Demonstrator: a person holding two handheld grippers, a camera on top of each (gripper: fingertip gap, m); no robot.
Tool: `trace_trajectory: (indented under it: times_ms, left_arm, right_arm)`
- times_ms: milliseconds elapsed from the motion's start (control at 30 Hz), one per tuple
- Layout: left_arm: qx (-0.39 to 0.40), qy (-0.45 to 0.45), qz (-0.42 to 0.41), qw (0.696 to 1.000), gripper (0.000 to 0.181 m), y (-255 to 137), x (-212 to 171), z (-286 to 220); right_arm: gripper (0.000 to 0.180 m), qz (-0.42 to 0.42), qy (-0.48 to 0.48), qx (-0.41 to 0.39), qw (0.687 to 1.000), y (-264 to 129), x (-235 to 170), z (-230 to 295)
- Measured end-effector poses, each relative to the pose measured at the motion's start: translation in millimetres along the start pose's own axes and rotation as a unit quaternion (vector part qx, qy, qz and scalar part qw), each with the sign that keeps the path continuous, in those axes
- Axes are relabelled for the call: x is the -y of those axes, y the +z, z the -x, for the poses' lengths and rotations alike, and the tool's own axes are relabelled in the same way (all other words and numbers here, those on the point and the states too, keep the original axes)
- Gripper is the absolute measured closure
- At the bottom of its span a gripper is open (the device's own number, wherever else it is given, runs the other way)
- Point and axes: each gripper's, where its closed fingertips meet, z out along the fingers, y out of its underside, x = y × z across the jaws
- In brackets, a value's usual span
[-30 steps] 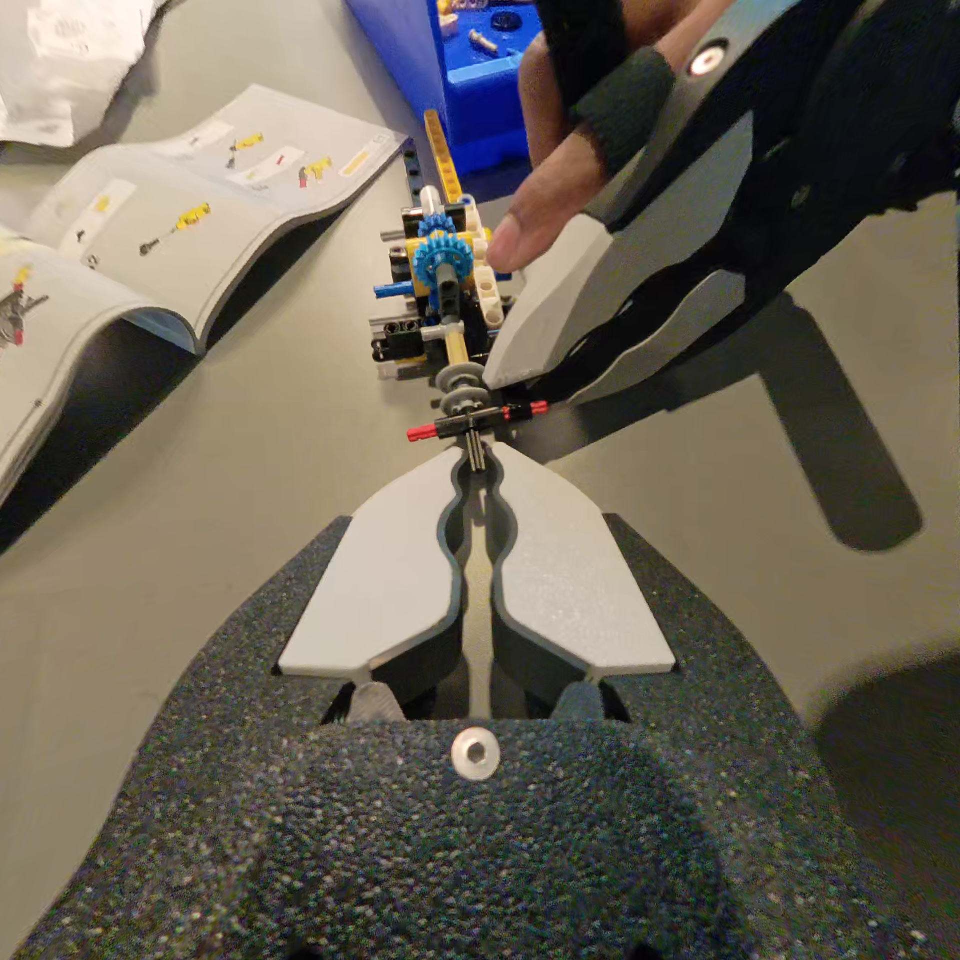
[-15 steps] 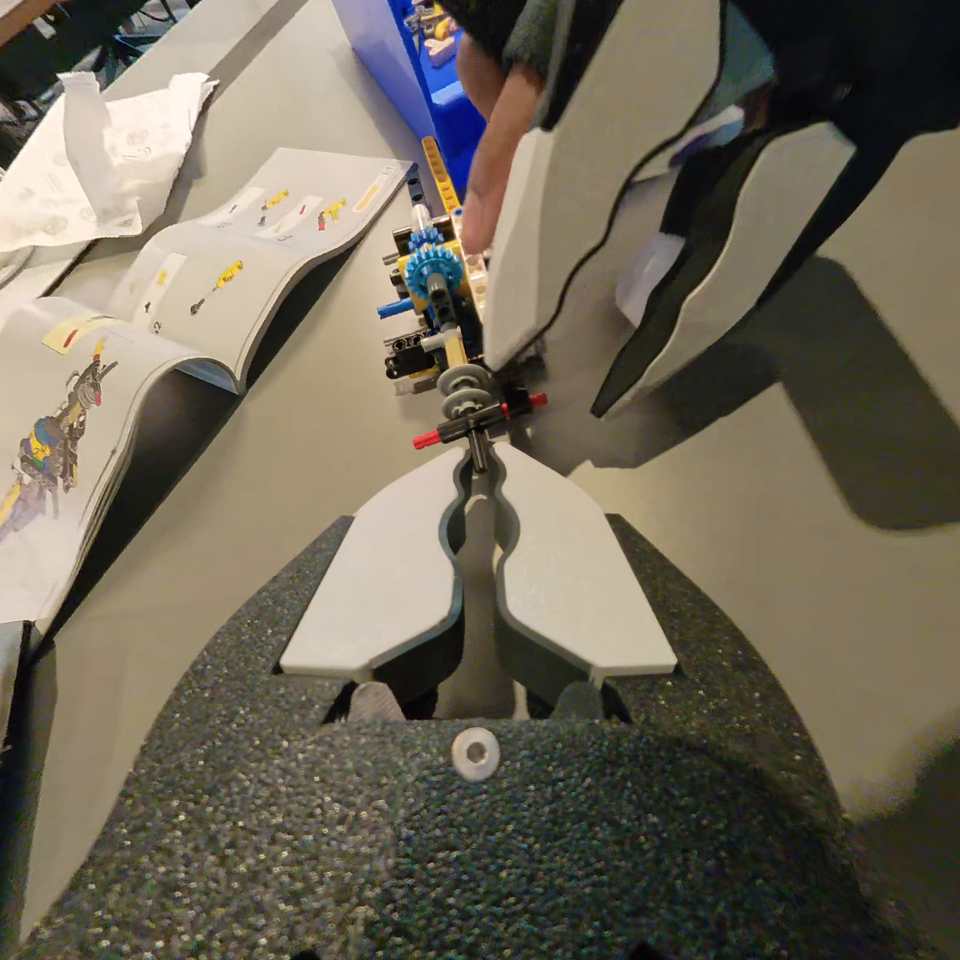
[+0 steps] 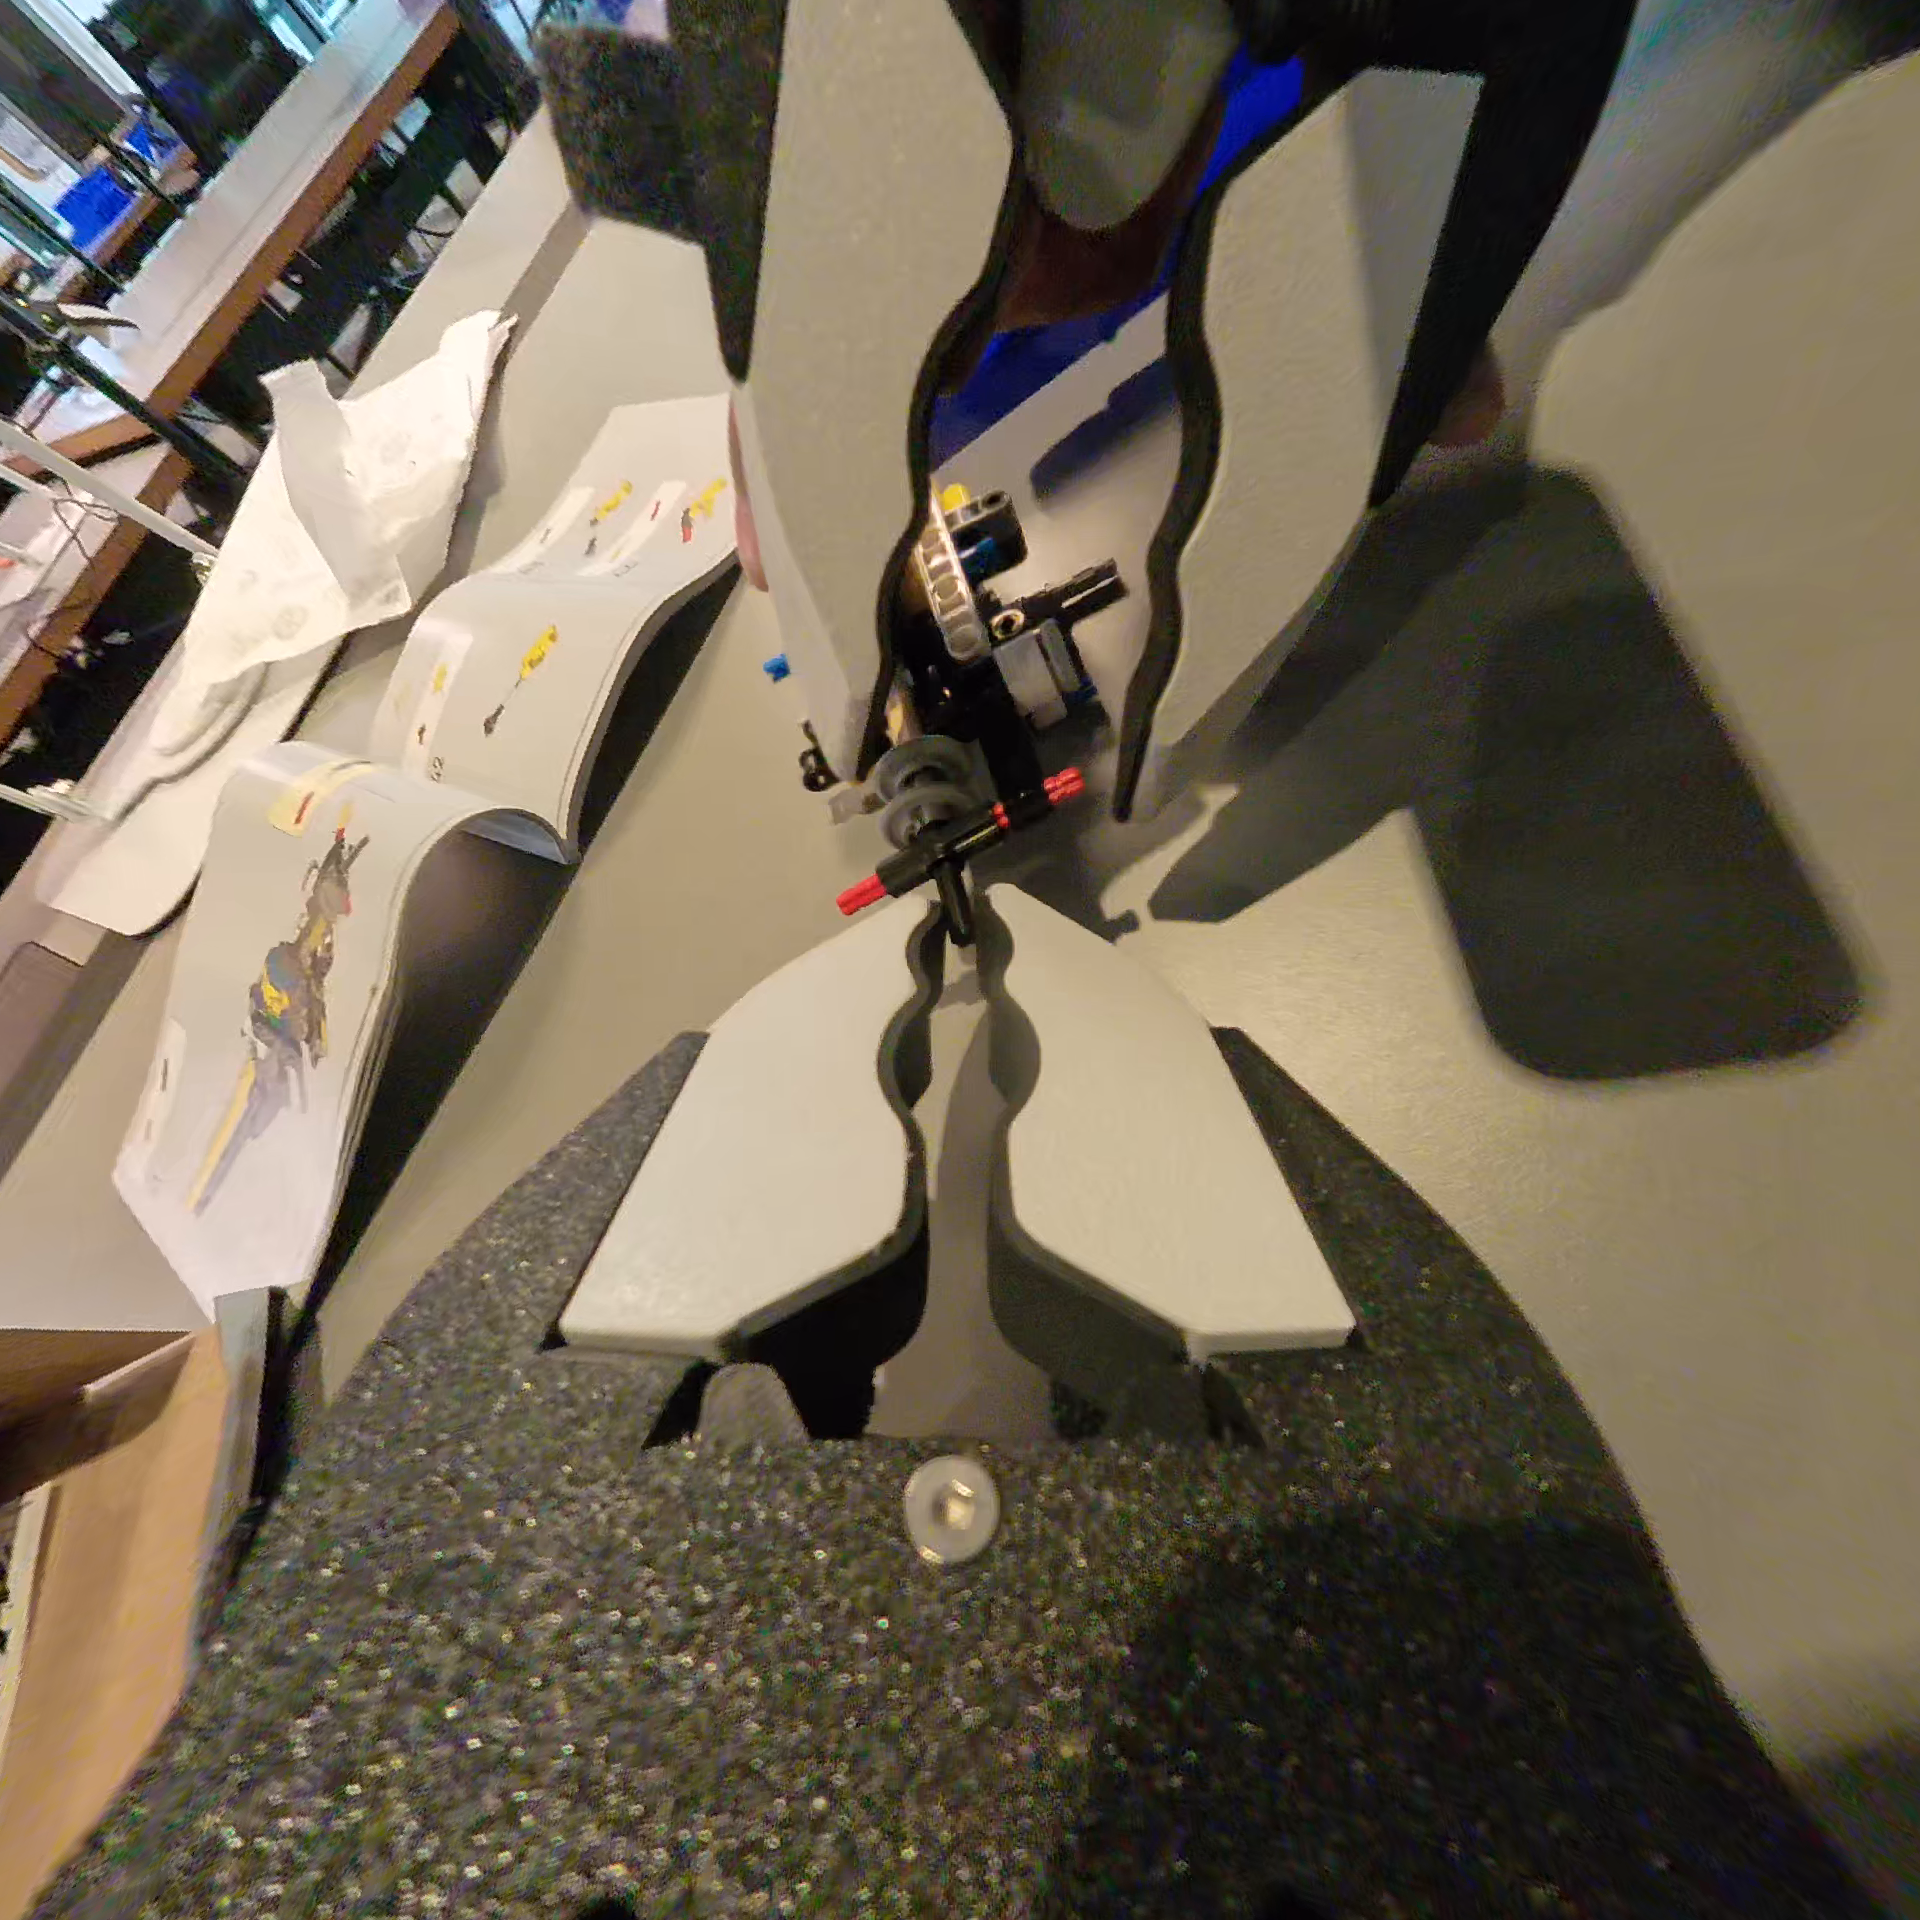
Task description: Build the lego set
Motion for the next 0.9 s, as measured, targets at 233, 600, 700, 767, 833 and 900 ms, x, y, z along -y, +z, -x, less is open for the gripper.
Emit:
trace_trajectory:
  times_ms: [233, 600, 700, 767, 833, 900]
  left_arm:
    - [0.025, 0.046, -0.001, 0.999, 0.175, -0.6, 2.1, 1.7]
    - [0.042, 0.086, 0.001, 0.995, 0.175, 2.6, 5.6, 1.4]
    - [0.043, 0.094, 0.001, 0.995, 0.175, 2.7, 5.3, 1.4]
    - [0.044, 0.098, 0.001, 0.994, 0.175, 3.0, 5.2, 1.3]
    - [0.041, 0.099, -0.001, 0.994, 0.175, 3.5, 4.9, 0.4]
    - [0.040, 0.101, -0.002, 0.994, 0.175, 3.6, 5.1, 0.5]
  right_arm:
    - [0.146, 0.024, -0.007, 0.036, 0.999, 0.4, -2.0, -2.3]
    - [0.145, 0.058, 0.002, 0.066, 0.996, 1.3, -8.5, -2.8]
    - [0.146, 0.063, 0.002, 0.070, 0.996, 1.2, -9.2, -2.5]
    - [0.147, 0.068, -0.003, 0.072, 0.995, 1.3, -9.8, -2.3]
    - [0.148, 0.071, -0.007, 0.076, 0.995, 0.9, -10.7, -1.3]
    - [0.148, 0.071, -0.010, 0.077, 0.994, 0.6, -11.0, -1.4]
